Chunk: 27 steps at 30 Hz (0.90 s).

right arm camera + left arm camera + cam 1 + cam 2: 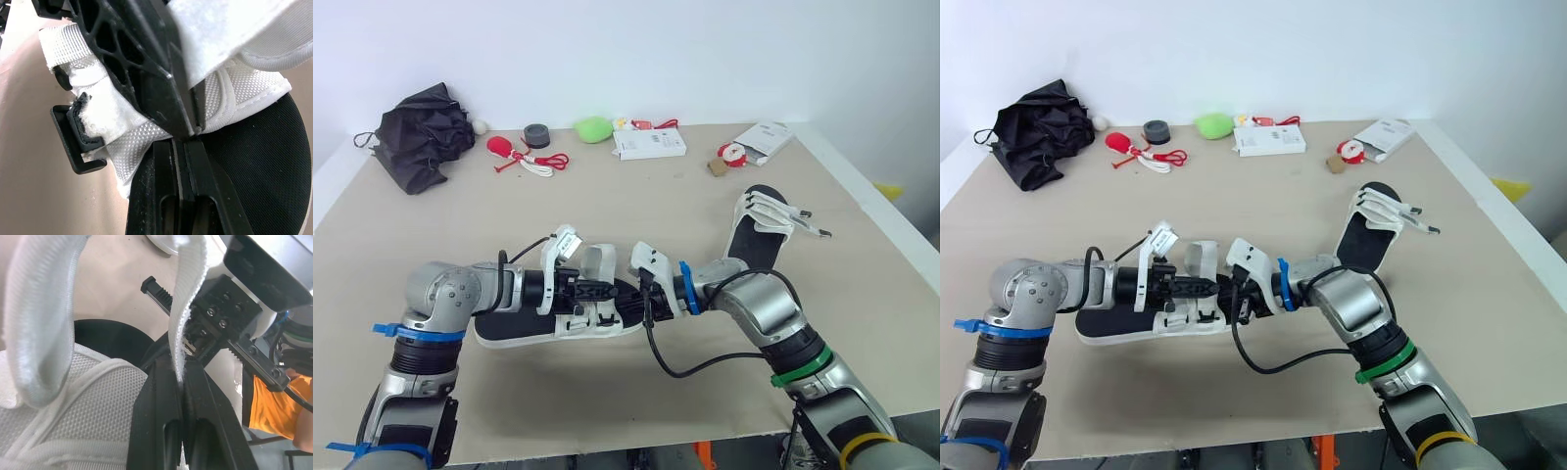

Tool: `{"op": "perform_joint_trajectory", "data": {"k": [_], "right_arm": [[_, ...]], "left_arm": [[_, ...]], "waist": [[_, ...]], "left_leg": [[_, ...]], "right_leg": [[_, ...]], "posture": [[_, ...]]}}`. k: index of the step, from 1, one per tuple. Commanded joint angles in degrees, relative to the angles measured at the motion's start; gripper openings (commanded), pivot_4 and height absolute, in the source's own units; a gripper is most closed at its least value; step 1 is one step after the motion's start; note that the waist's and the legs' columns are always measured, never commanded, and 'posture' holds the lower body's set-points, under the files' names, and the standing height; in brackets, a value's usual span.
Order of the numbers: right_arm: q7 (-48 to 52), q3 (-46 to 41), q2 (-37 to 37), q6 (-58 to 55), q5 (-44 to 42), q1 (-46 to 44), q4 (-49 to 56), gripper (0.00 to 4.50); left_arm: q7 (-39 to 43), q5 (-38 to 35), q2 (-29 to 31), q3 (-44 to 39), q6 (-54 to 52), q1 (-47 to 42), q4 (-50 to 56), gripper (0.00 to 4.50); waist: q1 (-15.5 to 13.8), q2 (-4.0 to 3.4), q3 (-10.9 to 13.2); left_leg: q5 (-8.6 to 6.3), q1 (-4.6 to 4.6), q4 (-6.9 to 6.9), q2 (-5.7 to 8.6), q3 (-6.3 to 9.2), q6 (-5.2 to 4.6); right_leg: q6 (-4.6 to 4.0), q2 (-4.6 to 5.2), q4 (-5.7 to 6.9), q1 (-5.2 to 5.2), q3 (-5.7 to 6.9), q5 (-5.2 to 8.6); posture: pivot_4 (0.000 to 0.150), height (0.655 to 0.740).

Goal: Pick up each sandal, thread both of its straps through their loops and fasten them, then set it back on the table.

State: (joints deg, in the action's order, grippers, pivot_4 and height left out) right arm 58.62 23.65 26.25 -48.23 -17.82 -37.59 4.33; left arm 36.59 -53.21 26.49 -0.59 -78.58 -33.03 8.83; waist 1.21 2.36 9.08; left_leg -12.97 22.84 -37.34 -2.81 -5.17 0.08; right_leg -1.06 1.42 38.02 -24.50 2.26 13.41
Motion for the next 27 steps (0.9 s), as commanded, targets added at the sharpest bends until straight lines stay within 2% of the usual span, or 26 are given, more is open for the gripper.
{"op": "perform_joint_trajectory", "data": {"k": [1, 7, 12, 16, 27], "right_arm": [[-0.6, 0.5, -0.3, -0.4, 0.2, 0.5, -0.1, 0.00], [-0.6, 0.5, -0.4, -0.5, 0.2, 0.6, 0.0, 0.00], [-0.7, 0.5, -0.3, -0.6, 0.2, 0.8, 0.2, 0.00], [-0.8, 0.6, -0.3, -0.7, 0.1, 0.8, 0.4, 0.00], [-0.6, 0.8, -0.1, -0.8, 0.0, 1.0, 0.6, 0.00]], "left_arm": [[2.2, -0.6, 1.3, 1.4, 0.6, 1.1, 3.7, 0.07], [4.3, 0.1, 3.3, 3.7, 1.8, 3.4, 5.3, 0.07], [9.0, 4.2, 7.3, 8.0, 9.2, 6.2, 8.2, 0.07], [15.8, 11.0, 10.4, 12.3, 21.5, 8.2, 8.9, 0.07], [22.7, 15.5, 10.8, 12.2, 32.0, 7.6, 6.3, 0.07]], "waist": [[0.0, 0.00, 0.0], [0.1, 0.00, 0.0], [0.1, 0.00, 0.0], [0.1, 0.00, 0.0], [0.1, 0.00, 0.0]], "left_leg": [[-0.01, 0.01, 0.01, 0.00, 0.00, 0.01], [-0.03, 0.02, 0.12, -0.03, -0.01, 0.05], [-0.06, 0.01, 0.24, -0.05, -0.02, 0.10], [-0.06, 0.00, 0.43, -0.03, -0.06, 0.11], [-0.04, 0.01, 0.53, -0.04, -0.08, 0.11]], "right_leg": [[-0.01, 0.00, 0.00, -0.01, 0.00, 0.01], [-0.12, -0.05, 0.00, -0.10, -0.01, 0.08], [-0.17, -0.08, 0.00, -0.16, -0.02, 0.16], [-0.25, -0.08, 0.00, -0.25, -0.06, 0.23], [-0.27, -0.11, 0.00, -0.33, -0.05, 0.28]], "posture": [[0.150, 0.7400], [0.150, 0.7400], [0.150, 0.7400], [0.150, 0.7400], [0.150, 0.7400]]}}
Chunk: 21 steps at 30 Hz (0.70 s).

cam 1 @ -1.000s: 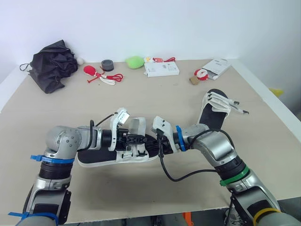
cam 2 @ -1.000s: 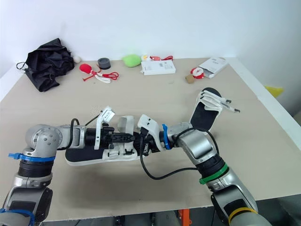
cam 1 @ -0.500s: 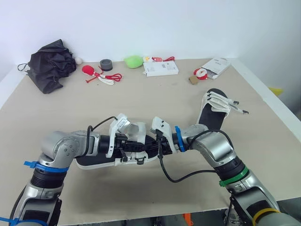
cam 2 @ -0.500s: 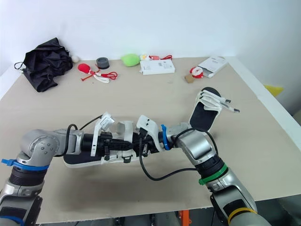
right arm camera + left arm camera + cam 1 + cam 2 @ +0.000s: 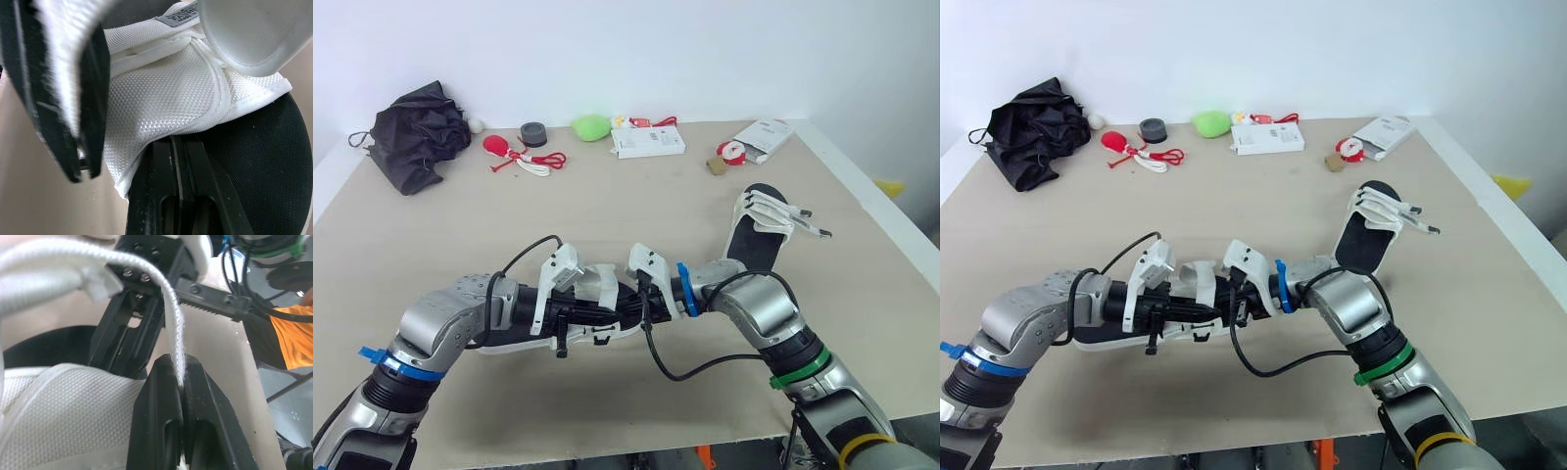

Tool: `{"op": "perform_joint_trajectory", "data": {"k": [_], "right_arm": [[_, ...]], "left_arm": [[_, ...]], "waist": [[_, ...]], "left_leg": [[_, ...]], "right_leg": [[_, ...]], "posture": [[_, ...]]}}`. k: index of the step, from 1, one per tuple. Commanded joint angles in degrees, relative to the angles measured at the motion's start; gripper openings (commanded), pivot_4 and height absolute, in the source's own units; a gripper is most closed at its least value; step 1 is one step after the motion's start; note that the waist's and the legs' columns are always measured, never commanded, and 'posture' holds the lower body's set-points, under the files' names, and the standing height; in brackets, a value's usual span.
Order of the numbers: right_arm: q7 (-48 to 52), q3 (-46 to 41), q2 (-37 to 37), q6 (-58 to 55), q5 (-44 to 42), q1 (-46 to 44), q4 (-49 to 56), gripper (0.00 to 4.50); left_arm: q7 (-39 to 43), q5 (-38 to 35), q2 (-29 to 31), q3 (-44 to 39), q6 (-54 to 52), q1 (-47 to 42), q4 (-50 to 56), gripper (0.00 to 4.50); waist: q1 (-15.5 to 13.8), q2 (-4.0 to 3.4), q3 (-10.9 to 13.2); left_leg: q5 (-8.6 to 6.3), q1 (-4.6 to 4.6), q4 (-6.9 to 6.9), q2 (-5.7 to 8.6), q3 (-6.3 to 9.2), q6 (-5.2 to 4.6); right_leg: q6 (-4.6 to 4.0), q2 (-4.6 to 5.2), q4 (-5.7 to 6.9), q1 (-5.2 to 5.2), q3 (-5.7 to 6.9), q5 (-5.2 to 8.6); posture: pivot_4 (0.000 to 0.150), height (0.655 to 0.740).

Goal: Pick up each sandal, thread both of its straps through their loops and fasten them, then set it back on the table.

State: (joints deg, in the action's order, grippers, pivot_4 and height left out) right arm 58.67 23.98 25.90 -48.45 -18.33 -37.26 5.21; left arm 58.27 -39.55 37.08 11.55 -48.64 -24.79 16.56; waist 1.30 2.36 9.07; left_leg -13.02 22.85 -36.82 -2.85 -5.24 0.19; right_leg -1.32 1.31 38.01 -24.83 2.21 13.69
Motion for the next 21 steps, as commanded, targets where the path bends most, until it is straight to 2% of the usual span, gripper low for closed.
{"op": "perform_joint_trajectory", "data": {"k": [1, 3, 4, 6, 10, 14, 17, 21], "right_arm": [[-0.6, 0.5, 0.3, -0.6, 0.5, 0.6, -0.4, 0.00], [-0.5, 0.5, 0.3, -0.5, 0.6, 0.5, -0.5, 0.00], [-0.5, 0.5, 0.3, -0.4, 0.6, 0.5, -0.6, 0.00], [-0.3, 0.6, 0.4, -0.3, 0.6, 0.4, -0.7, 0.00], [-0.3, 0.5, 0.2, -0.2, 0.6, 0.1, -1.1, 0.00], [-0.2, 0.6, 0.2, -0.2, 0.6, 0.1, -1.2, 0.00], [-0.1, 0.5, 0.1, -0.1, 0.6, -0.1, -1.4, 0.00], [-0.1, 0.6, -0.1, 0.0, 0.6, -0.3, -1.5, 0.00]], "left_arm": [[1.4, 1.9, -0.1, -0.4, 2.7, -1.0, -2.0, 0.07], [3.0, 0.3, -0.1, -1.2, 1.7, -2.2, -2.7, 0.07], [4.6, -0.3, 0.2, -1.1, 1.9, -2.4, -2.5, 0.60], [4.4, 0.3, 0.0, -1.3, 2.4, -3.2, -2.2, 1.30], [4.0, -2.7, -0.1, -2.8, -2.4, -4.5, -2.7, 3.13], [9.5, -5.5, 4.6, -2.6, -6.4, -4.7, -1.2, 3.13], [14.1, -3.6, 9.2, -1.8, -5.2, -6.3, -3.1, 3.13], [13.0, -3.8, 9.0, -5.2, -6.0, -11.4, -10.2, 3.13]], "waist": [[0.0, 0.00, 0.0], [0.0, 0.00, 0.0], [0.0, 0.00, 0.0], [0.0, 0.00, 0.0], [0.0, 0.01, 0.0], [0.1, 0.02, 0.0], [0.0, 0.03, 0.0], [-0.1, 0.05, 0.0]], "left_leg": [[0.00, 0.00, 0.01, 0.00, 0.00, 0.00], [0.00, 0.01, 0.01, 0.00, 0.00, 0.00], [0.00, 0.02, 0.00, -0.01, 0.00, -0.01], [0.00, 0.03, 0.01, 0.00, 0.00, -0.01], [0.00, 0.06, 0.01, 0.00, 0.00, -0.01], [0.00, 0.08, 0.01, -0.01, 0.00, -0.01], [0.01, 0.14, 0.01, -0.04, 0.01, 0.00], [0.04, 0.14, -0.02, -0.02, 0.02, 0.01]], "right_leg": [[0.01, -0.01, 0.00, 0.00, 0.00, 0.01], [0.01, -0.01, 0.00, -0.01, 0.00, 0.01], [0.02, -0.02, 0.00, -0.02, 0.02, 0.01], [0.02, -0.02, 0.00, -0.03, 0.01, 0.01], [0.04, -0.01, 0.00, -0.05, -0.01, 0.01], [0.04, -0.04, 0.00, -0.08, 0.00, 0.01], [0.03, -0.09, 0.01, -0.15, 0.01, 0.02], [0.05, -0.06, 0.01, -0.14, 0.05, 0.01]], "posture": [[0.150, 0.7400], [0.150, 0.7400], [0.150, 0.7400], [0.150, 0.7400], [0.150, 0.7400], [0.150, 0.7400], [0.150, 0.7400], [0.150, 0.7400]]}}
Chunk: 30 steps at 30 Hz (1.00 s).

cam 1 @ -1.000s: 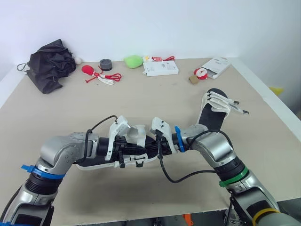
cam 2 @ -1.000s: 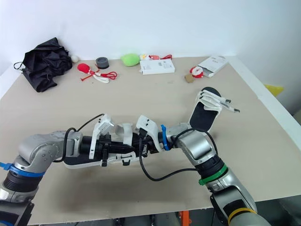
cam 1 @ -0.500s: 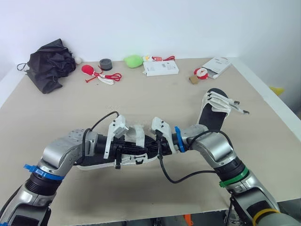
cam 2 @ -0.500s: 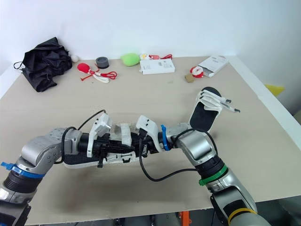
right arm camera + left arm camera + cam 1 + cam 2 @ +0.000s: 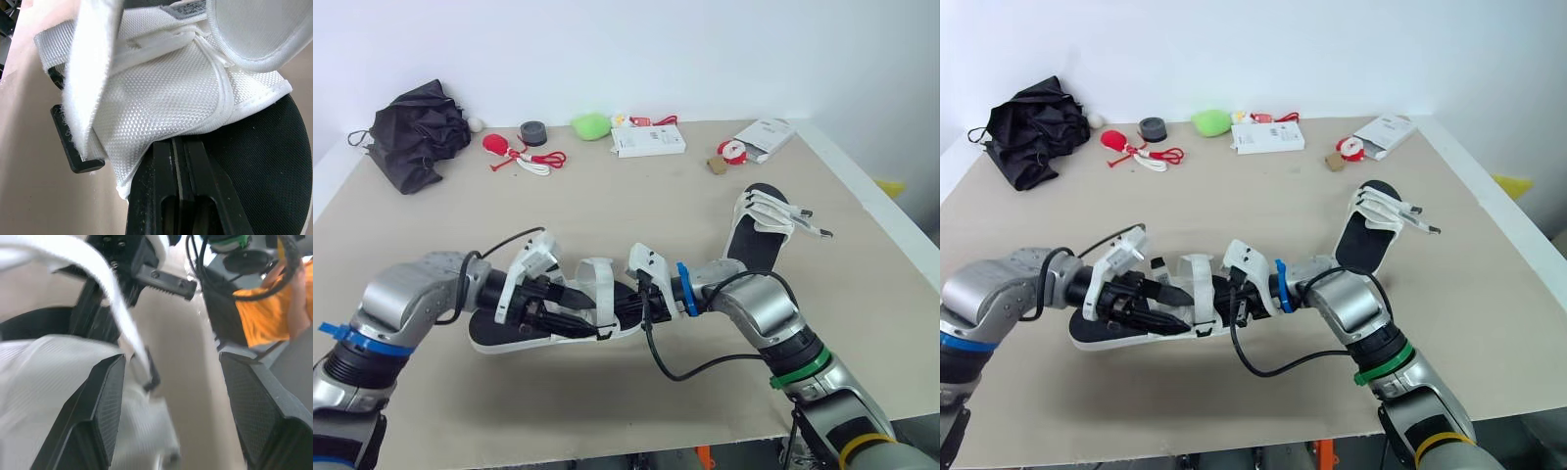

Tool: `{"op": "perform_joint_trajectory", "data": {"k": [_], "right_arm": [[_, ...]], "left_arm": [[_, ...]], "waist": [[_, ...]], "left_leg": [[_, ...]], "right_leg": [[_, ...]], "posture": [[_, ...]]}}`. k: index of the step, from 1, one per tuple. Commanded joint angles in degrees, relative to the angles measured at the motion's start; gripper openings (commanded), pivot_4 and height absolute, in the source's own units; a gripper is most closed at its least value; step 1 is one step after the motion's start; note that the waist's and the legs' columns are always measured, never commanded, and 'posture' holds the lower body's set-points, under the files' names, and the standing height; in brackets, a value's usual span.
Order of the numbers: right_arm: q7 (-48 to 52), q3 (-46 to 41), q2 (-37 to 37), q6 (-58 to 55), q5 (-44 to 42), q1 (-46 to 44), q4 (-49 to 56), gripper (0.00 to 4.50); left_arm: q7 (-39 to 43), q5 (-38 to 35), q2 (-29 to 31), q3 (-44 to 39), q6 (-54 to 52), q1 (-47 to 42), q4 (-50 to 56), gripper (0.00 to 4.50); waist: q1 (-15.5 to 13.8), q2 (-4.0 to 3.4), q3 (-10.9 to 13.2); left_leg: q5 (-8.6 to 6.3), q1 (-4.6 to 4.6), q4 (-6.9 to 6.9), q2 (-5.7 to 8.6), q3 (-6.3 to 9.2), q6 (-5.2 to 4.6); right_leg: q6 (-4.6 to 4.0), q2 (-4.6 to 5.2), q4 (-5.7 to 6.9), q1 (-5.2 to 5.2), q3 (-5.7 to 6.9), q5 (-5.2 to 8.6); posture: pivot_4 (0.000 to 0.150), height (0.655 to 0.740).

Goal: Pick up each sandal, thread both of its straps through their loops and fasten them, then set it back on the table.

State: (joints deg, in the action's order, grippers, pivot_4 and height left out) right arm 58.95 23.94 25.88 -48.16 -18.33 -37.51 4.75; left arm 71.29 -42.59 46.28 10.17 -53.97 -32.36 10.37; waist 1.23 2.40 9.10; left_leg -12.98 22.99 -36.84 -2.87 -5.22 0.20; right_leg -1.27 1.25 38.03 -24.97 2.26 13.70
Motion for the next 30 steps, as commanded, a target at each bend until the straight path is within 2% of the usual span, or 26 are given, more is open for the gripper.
{"op": "perform_joint_trajectory", "data": {"k": [1, 6, 9, 11, 13, 16, 20, 25, 30], "right_arm": [[-0.3, 0.6, -0.1, -0.3, 0.6, 0.0, -1.1, 0.00], [0.0, 0.5, 0.2, -0.3, 0.6, 0.0, -1.0, 0.00], [0.2, 0.4, 0.2, -0.3, 0.7, 0.0, -1.1, 0.00], [0.2, 0.4, 0.2, -0.4, 0.7, 0.0, -1.1, 0.00], [0.2, 0.5, 0.2, -0.4, 0.6, 0.0, -1.2, 0.00], [0.2, 0.7, 0.1, -0.4, 0.6, 0.0, -1.1, 0.00], [0.2, 0.7, 0.2, -0.4, 0.5, 0.0, -1.1, 0.00], [0.2, 0.6, 0.2, -0.5, 0.5, 0.0, -1.0, 0.00], [0.1, 0.6, 0.2, -0.8, 0.3, 0.2, -0.6, 0.00]], "left_arm": [[0.2, -1.5, 0.1, -4.7, -1.6, -5.1, -5.3, 3.13], [8.0, -8.7, 7.2, -8.1, -9.5, -5.6, -3.4, 3.13], [12.0, -15.1, 12.0, -9.5, -14.8, -1.5, 3.5, 3.13], [13.8, -14.6, 15.6, -8.7, -13.2, 4.5, 9.7, 3.13], [13.4, -13.7, 16.7, -8.6, -11.3, 9.1, 13.1, 3.13], [10.5, -13.6, 15.4, -9.7, -10.0, 13.3, 14.6, 3.13], [5.9, -5.5, 11.7, -8.2, 0.4, 20.3, 15.0, 3.13], [-1.0, 4.2, 5.3, -5.2, 10.2, 22.5, 12.2, 3.13], [-3.1, 5.5, 2.3, -4.7, 12.3, 23.7, 12.2, 3.13]], "waist": [[0.1, 0.05, 0.0], [0.4, 0.15, 0.1], [0.4, 0.14, 0.1], [0.4, 0.14, 0.1], [0.4, 0.13, 0.1], [0.0, 0.11, 0.1], [0.0, 0.00, 0.1], [-0.1, 0.06, 0.1], [-0.1, 0.06, 0.1]], "left_leg": [[0.00, 0.01, -0.03, 0.00, -0.01, 0.00], [-0.01, 0.13, 0.03, -0.03, -0.02, 0.01], [-0.03, 0.20, 0.04, -0.08, -0.04, 0.05], [-0.02, 0.19, 0.04, -0.06, -0.04, 0.09], [0.02, 0.18, 0.04, -0.05, -0.04, 0.16], [0.09, 0.12, 0.02, -0.03, -0.01, 0.26], [0.17, 0.05, 0.04, -0.02, 0.01, 0.26], [0.17, 0.11, 0.07, -0.02, 0.01, 0.26], [0.17, 0.11, 0.06, -0.04, 0.00, 0.26]], "right_leg": [[0.01, 0.01, 0.00, 0.00, -0.01, -0.01], [-0.03, -0.05, 0.01, -0.13, -0.04, 0.04], [-0.04, -0.07, 0.02, -0.19, -0.06, 0.06], [-0.04, -0.03, 0.03, -0.19, -0.05, 0.07], [-0.04, 0.00, 0.04, -0.20, -0.05, 0.07], [-0.03, 0.04, 0.08, -0.15, 0.00, 0.05], [-0.01, 0.03, 0.08, -0.11, -0.01, 0.00], [-0.05, 0.02, 0.08, -0.14, 0.00, 0.00], [-0.05, 0.02, 0.08, -0.14, 0.00, -0.02]], "posture": [[0.150, 0.7400], [0.150, 0.7400], [0.150, 0.7400], [0.150, 0.7400], [0.150, 0.7400], [0.150, 0.7400], [0.150, 0.7400], [0.150, 0.7400], [0.150, 0.7400]]}}
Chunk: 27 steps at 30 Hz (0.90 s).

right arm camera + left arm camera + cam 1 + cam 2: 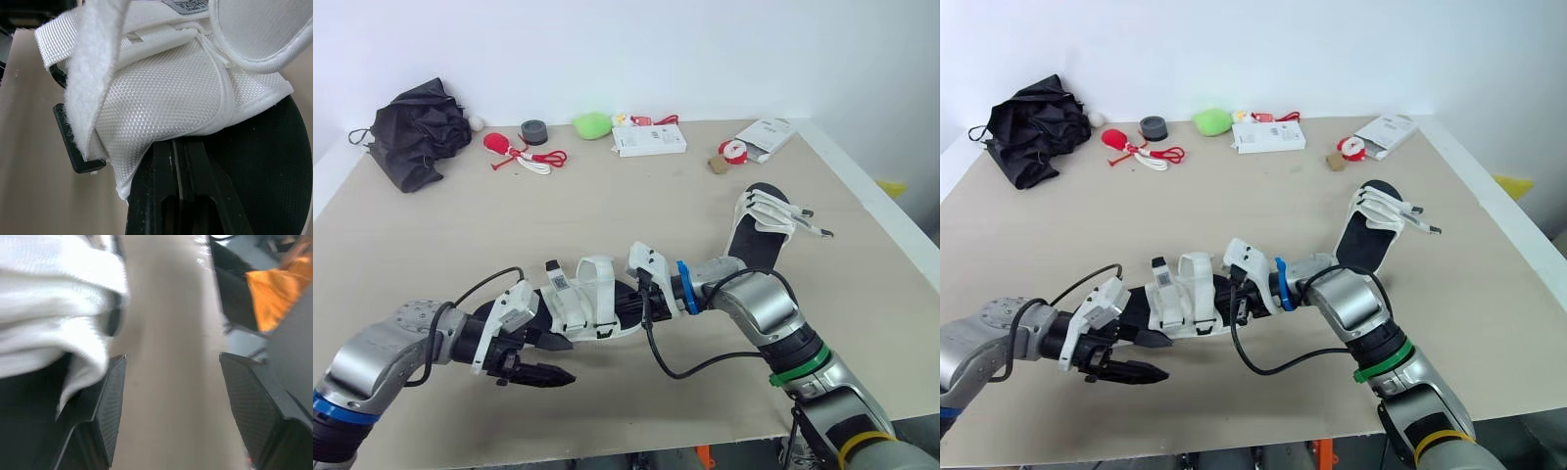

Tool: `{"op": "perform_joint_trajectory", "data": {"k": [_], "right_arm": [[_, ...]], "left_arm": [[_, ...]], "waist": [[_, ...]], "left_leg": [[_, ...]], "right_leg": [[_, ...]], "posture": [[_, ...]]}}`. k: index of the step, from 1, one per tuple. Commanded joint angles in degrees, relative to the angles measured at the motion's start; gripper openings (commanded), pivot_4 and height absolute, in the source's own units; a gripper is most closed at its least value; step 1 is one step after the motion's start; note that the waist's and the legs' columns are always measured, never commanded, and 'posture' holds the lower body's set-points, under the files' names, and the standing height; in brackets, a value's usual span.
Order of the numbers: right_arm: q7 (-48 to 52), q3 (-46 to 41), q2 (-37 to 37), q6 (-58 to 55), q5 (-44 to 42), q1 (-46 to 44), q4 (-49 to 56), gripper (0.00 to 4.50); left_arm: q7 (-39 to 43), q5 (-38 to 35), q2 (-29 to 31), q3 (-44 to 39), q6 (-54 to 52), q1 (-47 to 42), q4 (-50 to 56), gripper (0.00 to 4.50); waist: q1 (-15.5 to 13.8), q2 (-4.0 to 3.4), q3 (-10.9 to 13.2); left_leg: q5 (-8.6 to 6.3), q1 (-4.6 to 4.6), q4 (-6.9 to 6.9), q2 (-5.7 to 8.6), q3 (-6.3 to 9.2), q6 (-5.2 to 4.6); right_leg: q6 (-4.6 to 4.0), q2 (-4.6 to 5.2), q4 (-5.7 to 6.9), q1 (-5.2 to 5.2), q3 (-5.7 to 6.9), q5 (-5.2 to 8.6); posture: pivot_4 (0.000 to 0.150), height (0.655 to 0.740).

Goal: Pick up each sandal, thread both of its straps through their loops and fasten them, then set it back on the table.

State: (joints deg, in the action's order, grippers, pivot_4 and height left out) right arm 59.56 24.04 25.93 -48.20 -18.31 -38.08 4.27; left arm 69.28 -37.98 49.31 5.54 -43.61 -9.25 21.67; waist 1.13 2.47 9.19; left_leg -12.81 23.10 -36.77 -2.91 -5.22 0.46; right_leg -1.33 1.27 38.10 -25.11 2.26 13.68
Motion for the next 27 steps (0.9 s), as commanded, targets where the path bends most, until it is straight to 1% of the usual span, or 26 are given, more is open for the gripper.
{"op": "perform_joint_trajectory", "data": {"k": [1, 4, 13, 22, 24, 25, 27], "right_arm": [[-0.5, 0.5, 0.2, -0.8, 0.3, 0.8, -0.1, 0.00], [-0.7, 0.5, 0.2, -0.8, 0.3, 1.0, 0.1, 0.00], [-0.9, 0.5, 0.1, -0.9, 0.2, 1.4, 0.6, 0.00], [-0.8, 0.5, 0.1, -1.0, 0.1, 1.4, 0.7, 0.00], [-0.8, 0.7, 0.2, -0.9, 0.2, 1.5, 0.8, 0.00], [-0.7, 0.7, 0.2, -0.9, 0.1, 1.4, 0.8, 0.00], [-0.7, 0.8, 0.1, -1.0, 0.1, 1.4, 0.9, 0.00]], "left_arm": [[-1.2, 0.8, -0.9, 0.0, 1.7, 0.8, 1.2, 3.13], [-1.8, 0.6, -1.7, 0.1, 2.1, 1.1, 1.6, 3.13], [-7.6, 2.2, -6.1, -1.4, 3.2, -1.1, -2.0, 3.13], [-7.6, 0.5, -6.5, -1.3, 2.2, -1.0, -0.7, 3.13], [-9.6, -2.0, -8.2, -1.6, -0.1, -1.9, 0.9, 3.13], [-10.7, -4.4, -9.3, -2.3, -2.2, -2.5, 1.6, 3.13], [-10.1, -8.8, -9.2, -3.5, -5.5, -2.8, 3.2, 3.13]], "waist": [[0.0, 0.00, 0.0], [0.0, 0.00, 0.0], [0.0, 0.01, 0.0], [0.0, 0.01, 0.0], [0.0, 0.01, 0.0], [0.0, 0.01, 0.0], [0.0, 0.04, 0.0]], "left_leg": [[0.00, -0.01, 0.00, 0.01, 0.00, 0.00], [0.00, 0.00, 0.00, 0.00, 0.00, 0.00], [0.01, -0.01, -0.04, 0.01, 0.01, -0.01], [0.01, -0.01, -0.05, 0.01, 0.01, -0.01], [0.01, -0.01, -0.05, 0.01, 0.01, -0.01], [0.01, -0.01, -0.05, 0.01, 0.01, -0.01], [0.01, 0.00, -0.11, 0.01, 0.02, -0.01]], "right_leg": [[0.01, 0.01, 0.00, 0.00, 0.00, 0.00], [0.01, 0.00, 0.00, 0.01, 0.01, -0.01], [0.04, 0.00, 0.01, 0.04, 0.01, -0.03], [0.04, 0.01, 0.01, 0.04, 0.01, -0.03], [0.05, 0.01, 0.01, 0.04, 0.01, -0.03], [0.05, 0.02, 0.01, 0.05, 0.02, -0.03], [0.09, 0.02, 0.01, 0.07, 0.02, -0.05]], "posture": [[0.150, 0.7400], [0.150, 0.7400], [0.150, 0.7400], [0.150, 0.7400], [0.150, 0.7400], [0.150, 0.7400], [0.150, 0.7400]]}}
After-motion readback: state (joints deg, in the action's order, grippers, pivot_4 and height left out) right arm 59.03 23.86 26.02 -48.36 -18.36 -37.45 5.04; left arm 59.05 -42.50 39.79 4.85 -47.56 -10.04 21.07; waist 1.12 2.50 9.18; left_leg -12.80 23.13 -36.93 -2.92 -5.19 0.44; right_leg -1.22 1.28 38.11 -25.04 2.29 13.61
